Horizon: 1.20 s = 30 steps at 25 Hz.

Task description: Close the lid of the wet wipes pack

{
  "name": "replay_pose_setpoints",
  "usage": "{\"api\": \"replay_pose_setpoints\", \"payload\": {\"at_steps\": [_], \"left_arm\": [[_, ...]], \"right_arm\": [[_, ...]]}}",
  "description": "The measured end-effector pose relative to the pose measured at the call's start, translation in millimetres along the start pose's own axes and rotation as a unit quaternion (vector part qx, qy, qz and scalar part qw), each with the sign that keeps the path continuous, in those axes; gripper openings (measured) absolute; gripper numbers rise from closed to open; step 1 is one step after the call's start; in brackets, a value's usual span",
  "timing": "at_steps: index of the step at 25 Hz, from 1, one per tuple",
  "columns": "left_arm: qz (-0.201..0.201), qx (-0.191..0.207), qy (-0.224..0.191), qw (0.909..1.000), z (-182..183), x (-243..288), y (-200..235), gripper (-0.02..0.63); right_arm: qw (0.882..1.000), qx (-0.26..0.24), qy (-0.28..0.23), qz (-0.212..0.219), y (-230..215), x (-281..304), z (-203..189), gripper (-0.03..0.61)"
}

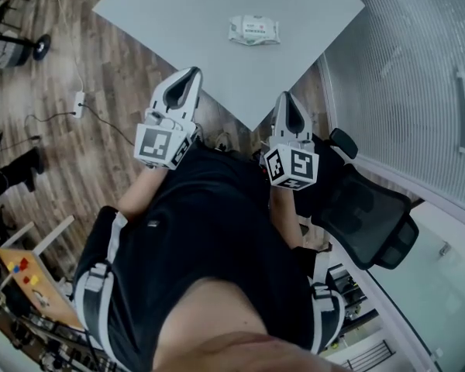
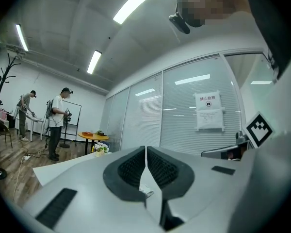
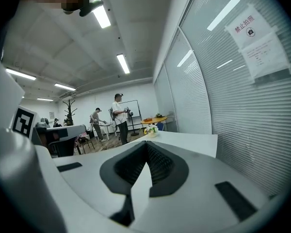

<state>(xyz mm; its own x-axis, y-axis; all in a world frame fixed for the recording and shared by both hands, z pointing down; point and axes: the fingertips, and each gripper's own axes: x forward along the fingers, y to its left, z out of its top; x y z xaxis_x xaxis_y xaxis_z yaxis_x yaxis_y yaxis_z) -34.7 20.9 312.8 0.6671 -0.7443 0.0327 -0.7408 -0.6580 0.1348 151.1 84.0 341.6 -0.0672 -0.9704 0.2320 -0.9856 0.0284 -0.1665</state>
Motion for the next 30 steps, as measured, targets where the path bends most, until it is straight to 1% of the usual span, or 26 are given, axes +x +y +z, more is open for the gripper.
{"api": "replay_pose_setpoints", "payload": {"at_steps": [5,12,17,20,24,27,30], "left_arm": [[-0.004,-0.011,0.003,0.9999,-1.4,-4.9,4.8,0.032],[-0.006,-0.009,0.005,0.9999,-2.4,-15.8,9.5,0.032],[-0.018,-0.011,-0.008,0.9997,-1.7,-21.4,9.1,0.032],[-0.010,-0.017,0.002,0.9998,-2.2,-23.8,13.2,0.032],[-0.015,-0.016,0.003,0.9998,-2.4,-24.7,15.1,0.032],[-0.019,-0.012,-0.001,0.9998,-0.3,-26.6,15.8,0.032],[-0.027,-0.011,-0.014,0.9995,0.6,-30.7,16.0,0.032]], "right_arm": [[1.000,0.002,-0.005,-0.003,9.2,-1.2,0.5,0.021],[1.000,0.000,0.000,-0.005,18.9,-5.1,-2.8,0.021],[1.000,-0.004,-0.001,-0.008,23.6,-8.3,-2.3,0.021],[1.000,-0.007,0.000,-0.009,27.2,-8.9,-3.4,0.021],[1.000,-0.008,-0.001,-0.012,30.3,-9.0,-3.3,0.021],[1.000,-0.008,-0.003,-0.011,34.1,-10.6,-2.6,0.021],[1.000,-0.009,-0.006,-0.008,38.5,-12.1,-1.8,0.021]]}}
